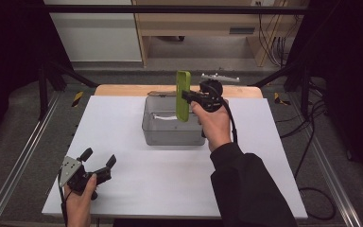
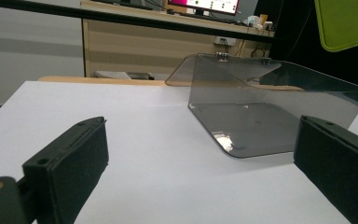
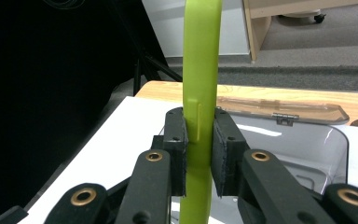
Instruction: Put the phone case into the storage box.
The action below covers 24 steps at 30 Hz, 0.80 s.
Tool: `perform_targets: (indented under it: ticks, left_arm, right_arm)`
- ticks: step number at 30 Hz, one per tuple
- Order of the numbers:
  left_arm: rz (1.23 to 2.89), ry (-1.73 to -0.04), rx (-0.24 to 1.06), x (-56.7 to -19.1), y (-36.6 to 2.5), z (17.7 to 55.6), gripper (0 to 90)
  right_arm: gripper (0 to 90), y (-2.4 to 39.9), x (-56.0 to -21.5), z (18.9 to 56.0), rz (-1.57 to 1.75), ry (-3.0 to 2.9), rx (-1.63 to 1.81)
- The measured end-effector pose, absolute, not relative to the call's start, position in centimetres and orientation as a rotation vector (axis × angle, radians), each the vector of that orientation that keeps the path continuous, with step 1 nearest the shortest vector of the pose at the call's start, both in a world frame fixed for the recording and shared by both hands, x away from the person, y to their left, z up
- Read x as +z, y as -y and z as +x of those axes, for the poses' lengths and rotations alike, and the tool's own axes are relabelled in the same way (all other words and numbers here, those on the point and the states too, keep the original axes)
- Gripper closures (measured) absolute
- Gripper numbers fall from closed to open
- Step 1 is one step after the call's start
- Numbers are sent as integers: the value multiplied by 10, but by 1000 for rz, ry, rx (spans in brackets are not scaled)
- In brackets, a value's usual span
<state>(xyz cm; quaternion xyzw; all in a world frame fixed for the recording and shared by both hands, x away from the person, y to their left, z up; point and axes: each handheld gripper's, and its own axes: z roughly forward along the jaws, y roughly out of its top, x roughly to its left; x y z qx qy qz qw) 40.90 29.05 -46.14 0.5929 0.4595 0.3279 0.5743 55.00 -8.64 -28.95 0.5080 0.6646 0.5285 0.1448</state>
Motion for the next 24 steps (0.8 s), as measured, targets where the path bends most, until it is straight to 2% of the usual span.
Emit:
perform_targets:
  ticks: [24]
  left_arm:
    - [1401, -1054, 774, -461, -287, 410, 28]
  right_arm:
    - [781, 89, -281, 585, 1479, -1915, 1482]
